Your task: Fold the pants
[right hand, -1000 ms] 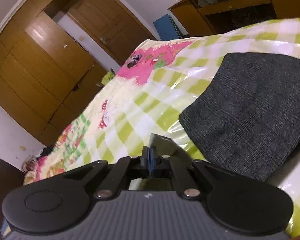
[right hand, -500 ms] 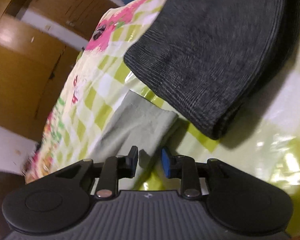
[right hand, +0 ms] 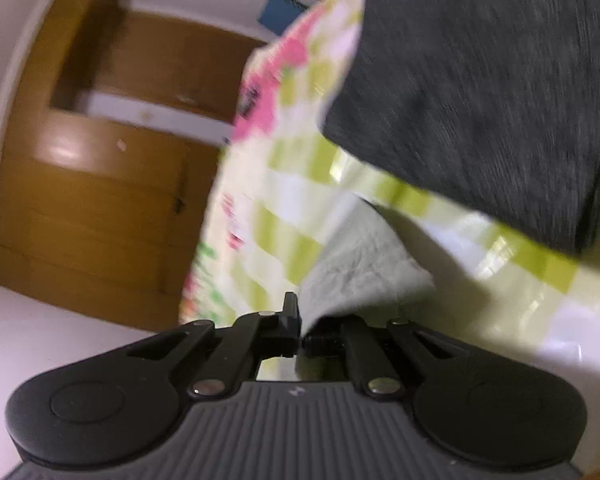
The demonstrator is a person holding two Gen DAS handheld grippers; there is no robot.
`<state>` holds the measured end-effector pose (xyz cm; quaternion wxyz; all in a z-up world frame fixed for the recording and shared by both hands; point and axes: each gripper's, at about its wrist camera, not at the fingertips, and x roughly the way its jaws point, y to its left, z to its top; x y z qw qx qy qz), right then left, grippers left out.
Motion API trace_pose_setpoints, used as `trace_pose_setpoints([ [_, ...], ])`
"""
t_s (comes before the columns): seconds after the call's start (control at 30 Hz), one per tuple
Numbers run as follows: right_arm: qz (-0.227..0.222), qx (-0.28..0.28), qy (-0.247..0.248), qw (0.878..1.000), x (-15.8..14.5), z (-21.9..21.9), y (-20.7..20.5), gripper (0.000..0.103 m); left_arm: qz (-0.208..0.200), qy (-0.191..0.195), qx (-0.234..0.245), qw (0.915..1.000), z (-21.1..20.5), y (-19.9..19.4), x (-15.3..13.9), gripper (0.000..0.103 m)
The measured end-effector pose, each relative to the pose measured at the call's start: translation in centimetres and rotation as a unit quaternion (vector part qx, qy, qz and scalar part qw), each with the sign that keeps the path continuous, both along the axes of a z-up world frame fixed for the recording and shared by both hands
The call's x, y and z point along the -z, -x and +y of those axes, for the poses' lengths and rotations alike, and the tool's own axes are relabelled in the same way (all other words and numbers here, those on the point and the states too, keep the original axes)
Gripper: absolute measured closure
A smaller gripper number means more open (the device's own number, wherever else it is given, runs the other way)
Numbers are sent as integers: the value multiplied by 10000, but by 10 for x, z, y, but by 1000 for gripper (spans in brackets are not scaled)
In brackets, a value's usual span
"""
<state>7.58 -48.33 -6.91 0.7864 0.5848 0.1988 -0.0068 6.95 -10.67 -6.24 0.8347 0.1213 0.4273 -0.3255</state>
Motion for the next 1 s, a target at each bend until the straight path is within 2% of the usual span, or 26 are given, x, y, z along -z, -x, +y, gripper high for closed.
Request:
trace_pose_setpoints([
  [0.13,-77,197,239,9995,-21,-19,23,99,133,273,255,9992,-25,7,-3,51],
  [0.23,187,421,563,9974,-28,-35,40,99,81,377,471,9981,-42,18,-4,51],
  [0.3,349,454,760,9955,-30,-37,43,99,91,575,449,9973,-40,21,-11,51],
  [0.37,373,348,938,9943,-39,-33,45,99,30,681,298,9972,-28,22,-19,51],
  [0.47,188,54,1174,9929,-57,-9,37,99,-245,644,-76,9976,-1,20,-30,51],
  [0.6,-235,-623,1367,9884,-84,41,14,99,-550,376,-825,9944,46,6,-32,51],
  [0.67,-338,-814,1365,9867,-90,56,7,99,-511,97,-1087,9927,65,1,-23,51],
  [0.7,-498,-1253,1321,9820,-100,91,-6,99,-482,-82,-1243,9910,75,0,-16,51],
  [0.73,-547,-1490,1307,9786,-103,111,-14,99,-481,-179,-1380,9891,83,2,-11,51],
  [0.77,-547,-1490,1307,9786,-103,111,-14,99,-434,-161,-1497,9876,95,5,-8,51],
  [0.8,-639,-2038,1447,9661,-108,158,-27,99,-364,-4,-1607,9863,108,10,-7,51],
  [0.87,-652,-2571,1691,9492,-108,210,-41,99,-248,269,-1818,9827,135,23,-9,50],
  [1.0,-647,-3526,1995,9120,-98,315,-64,99,-414,225,-2127,9760,177,51,-10,50],
])
